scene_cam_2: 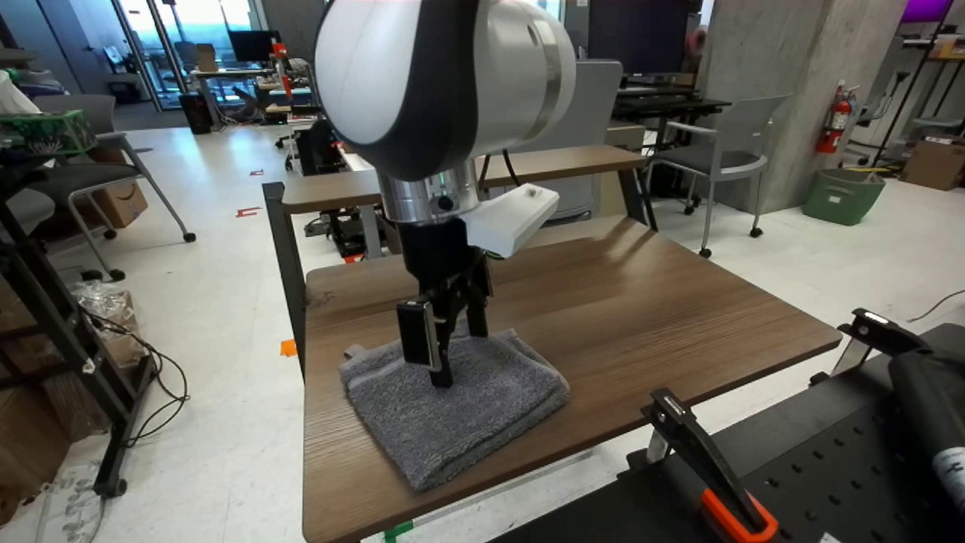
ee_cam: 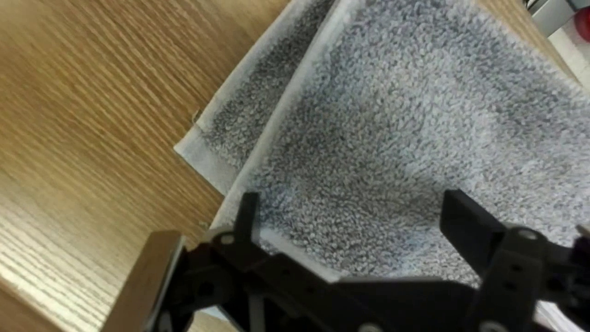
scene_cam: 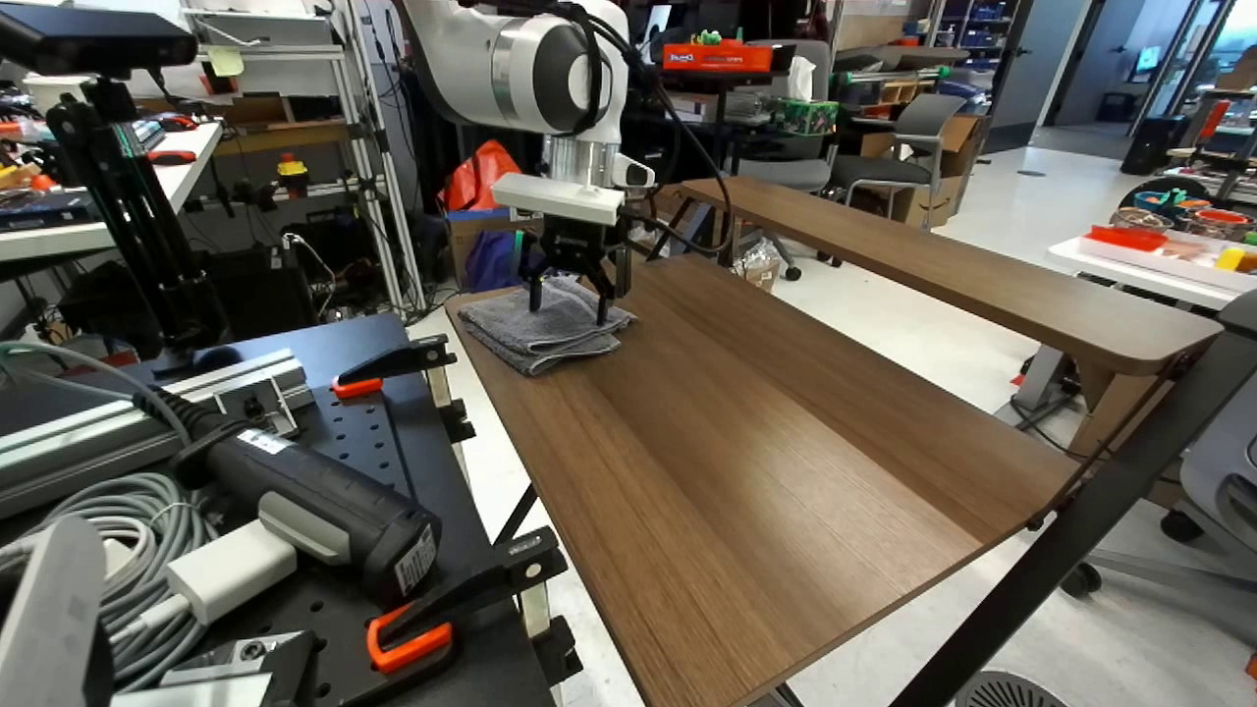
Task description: Slide the grey towel to the right
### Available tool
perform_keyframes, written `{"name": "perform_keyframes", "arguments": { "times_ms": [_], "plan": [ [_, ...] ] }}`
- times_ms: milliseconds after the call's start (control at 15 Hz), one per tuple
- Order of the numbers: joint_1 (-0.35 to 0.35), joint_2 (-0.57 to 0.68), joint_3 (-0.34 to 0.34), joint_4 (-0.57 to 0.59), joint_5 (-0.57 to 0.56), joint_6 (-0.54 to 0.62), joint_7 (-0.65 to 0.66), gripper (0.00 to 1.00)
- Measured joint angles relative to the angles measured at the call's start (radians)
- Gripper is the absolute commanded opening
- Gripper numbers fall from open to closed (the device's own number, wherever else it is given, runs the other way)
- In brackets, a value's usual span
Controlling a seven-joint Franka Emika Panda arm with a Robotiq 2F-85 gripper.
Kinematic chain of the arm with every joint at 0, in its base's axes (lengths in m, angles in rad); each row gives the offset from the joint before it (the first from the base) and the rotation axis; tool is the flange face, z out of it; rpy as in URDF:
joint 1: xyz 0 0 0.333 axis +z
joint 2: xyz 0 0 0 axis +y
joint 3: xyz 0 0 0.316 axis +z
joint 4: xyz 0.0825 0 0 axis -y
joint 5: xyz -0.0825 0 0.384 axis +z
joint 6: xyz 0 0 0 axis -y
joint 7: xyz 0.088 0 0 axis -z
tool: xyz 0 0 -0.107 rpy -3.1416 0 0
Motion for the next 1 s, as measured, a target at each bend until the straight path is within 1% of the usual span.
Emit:
{"name": "perform_keyframes", "arguments": {
  "times_ms": [533,1000],
  "plan": [
    [-0.001,0.052,-0.012,0.072,-0.001,-0.073,-0.014,1.00],
    [-0.034,0.052,-0.083,0.094,0.000,-0.075,-0.004,1.00]
  ]
}}
